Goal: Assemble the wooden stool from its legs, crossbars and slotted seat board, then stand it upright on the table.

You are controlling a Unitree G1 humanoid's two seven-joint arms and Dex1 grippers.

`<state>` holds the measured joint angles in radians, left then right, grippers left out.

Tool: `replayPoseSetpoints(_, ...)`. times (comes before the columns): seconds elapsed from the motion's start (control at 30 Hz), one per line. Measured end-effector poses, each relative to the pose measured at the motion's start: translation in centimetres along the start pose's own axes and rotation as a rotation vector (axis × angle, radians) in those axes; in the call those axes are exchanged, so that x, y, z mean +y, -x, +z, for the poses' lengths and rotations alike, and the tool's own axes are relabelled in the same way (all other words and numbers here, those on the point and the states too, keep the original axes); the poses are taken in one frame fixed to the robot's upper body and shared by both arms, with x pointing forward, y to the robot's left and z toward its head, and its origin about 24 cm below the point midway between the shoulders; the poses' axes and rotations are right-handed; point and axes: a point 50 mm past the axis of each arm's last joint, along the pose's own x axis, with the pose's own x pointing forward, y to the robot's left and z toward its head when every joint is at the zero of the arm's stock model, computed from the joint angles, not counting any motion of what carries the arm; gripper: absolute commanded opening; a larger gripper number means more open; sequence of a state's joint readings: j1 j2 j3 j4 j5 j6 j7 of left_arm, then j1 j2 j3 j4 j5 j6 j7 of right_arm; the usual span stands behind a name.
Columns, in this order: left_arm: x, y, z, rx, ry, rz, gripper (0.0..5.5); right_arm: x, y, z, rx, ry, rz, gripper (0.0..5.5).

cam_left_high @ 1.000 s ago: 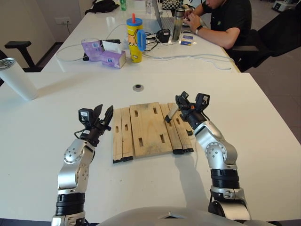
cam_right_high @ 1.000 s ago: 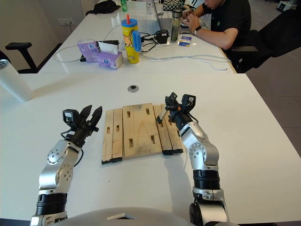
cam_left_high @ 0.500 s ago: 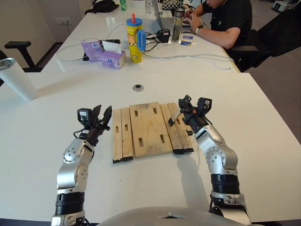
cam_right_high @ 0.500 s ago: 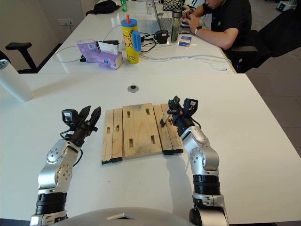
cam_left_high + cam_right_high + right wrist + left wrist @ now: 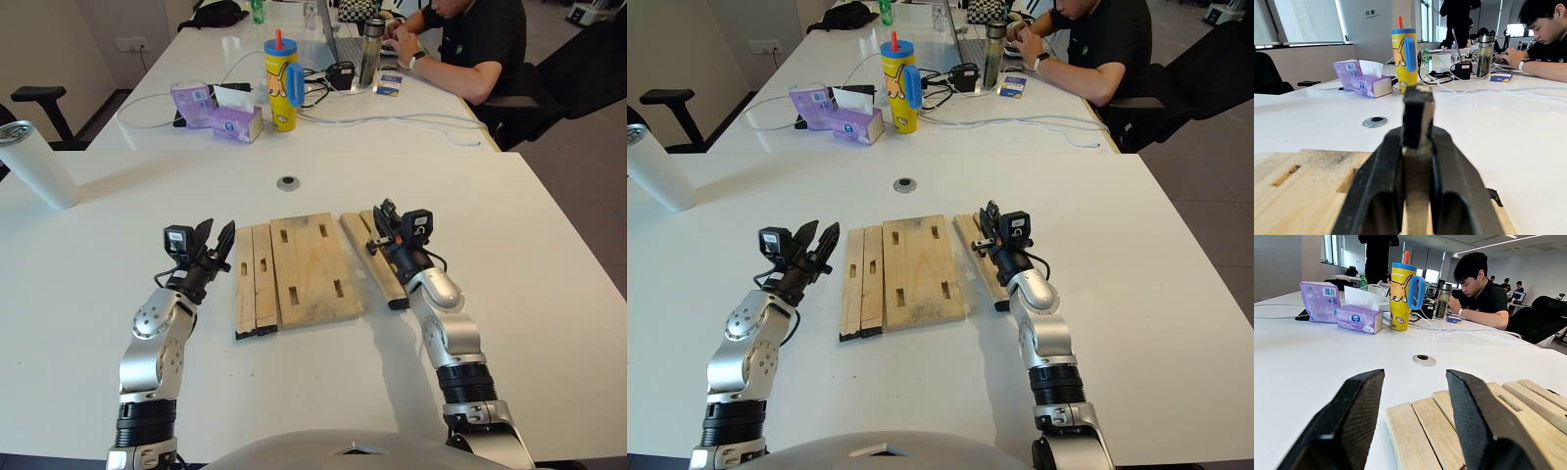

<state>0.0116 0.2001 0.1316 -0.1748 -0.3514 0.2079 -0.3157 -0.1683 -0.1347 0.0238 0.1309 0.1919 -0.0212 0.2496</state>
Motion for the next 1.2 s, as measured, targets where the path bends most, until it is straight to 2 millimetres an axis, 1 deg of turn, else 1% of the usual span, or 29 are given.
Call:
replayPoseSetpoints(0.17,0.0,-0.1,0.2,-0.005,-0.003,-0.006,2.33,-0.1,0.3,-0.6,-0.031,0.055,0.006,0.41)
replayPoseSetpoints(0.2,-0.1,-0.2,0.2,-0.006,-0.003,-0.006,2.33,-0.1,0.3,-0.6,-0.033,0.065,0.007,0.77)
replayPoseSetpoints(0.23,-0.1,-0.2,0.2,-0.005,-0.003,-0.007,2.33,0.0,0.4,-0.6,-0.035,0.077,0.010,0.90)
replayPoseSetpoints(0.27,-0.1,-0.2,0.2,-0.005,-0.003,-0.010,2.33,-0.2,0.5,-1.1,-0.003,0.084,0.010,1.06)
replayPoseSetpoints(0.3,-0.1,-0.2,0.1,-0.004,-0.004,-0.011,2.33,-0.4,1.3,-2.7,0.078,0.069,-0.004,1.29)
replayPoseSetpoints(0.33,-0.1,-0.2,0.1,-0.004,-0.004,-0.011,2.33,-0.5,1.9,-3.5,0.115,0.060,-0.012,1.39)
replayPoseSetpoints(0.37,-0.1,-0.2,0.1,-0.004,-0.005,-0.011,2.33,-0.5,2.1,-3.7,0.123,0.059,-0.015,1.59)
replayPoseSetpoints(0.4,-0.2,-0.2,0.2,-0.004,-0.005,-0.014,2.33,-0.6,2.0,-3.3,0.108,0.066,-0.021,1.59)
replayPoseSetpoints(0.43,-0.2,-0.2,0.2,-0.004,-0.005,-0.015,2.33,-0.6,1.6,-2.6,0.082,0.077,-0.028,1.59)
replayPoseSetpoints(0.53,-0.2,-0.2,0.2,-0.005,-0.005,-0.017,2.33,-0.4,-0.6,1.7,-0.083,0.116,-0.030,1.59)
replayPoseSetpoints(0.7,-0.2,-0.3,0.2,-0.006,-0.006,-0.018,2.33,0.2,-3.0,7.9,-0.284,0.124,-0.027,1.59)
replayPoseSetpoints(0.8,-0.3,-0.4,0.2,-0.007,-0.009,-0.020,2.33,0.3,-4.7,12.9,-0.425,0.134,-0.016,1.59)
replayPoseSetpoints(0.9,-0.3,-0.4,0.1,-0.008,-0.011,-0.018,2.33,0.5,-5.3,16.7,-0.535,0.178,0.013,1.59)
replayPoseSetpoints(0.93,-0.3,-0.4,0.1,-0.007,-0.011,-0.017,2.33,0.8,-5.2,17.8,-0.569,0.200,0.031,1.59)
replayPoseSetpoints(0.97,-0.3,-0.4,0.1,-0.008,-0.012,-0.017,2.33,1.1,-5.1,18.2,-0.585,0.213,0.045,1.59)
replayPoseSetpoints(1.07,-0.3,-0.4,0.1,-0.010,-0.011,-0.016,2.33,2.0,-5.1,18.2,-0.582,0.234,0.092,1.59)
replayPoseSetpoints(1.1,-0.3,-0.4,0.1,-0.011,-0.010,-0.015,2.33,2.0,-5.4,17.4,-0.535,0.225,0.102,1.59)
replayPoseSetpoints(1.17,-0.4,-0.4,0.1,-0.014,-0.008,-0.012,2.33,1.5,-6.5,12.8,-0.286,0.193,0.094,1.59)
replayPoseSetpoints(1.2,-0.5,-0.4,0.0,-0.014,-0.006,-0.011,2.33,0.7,-6.5,8.1,-0.058,0.170,0.073,1.59)
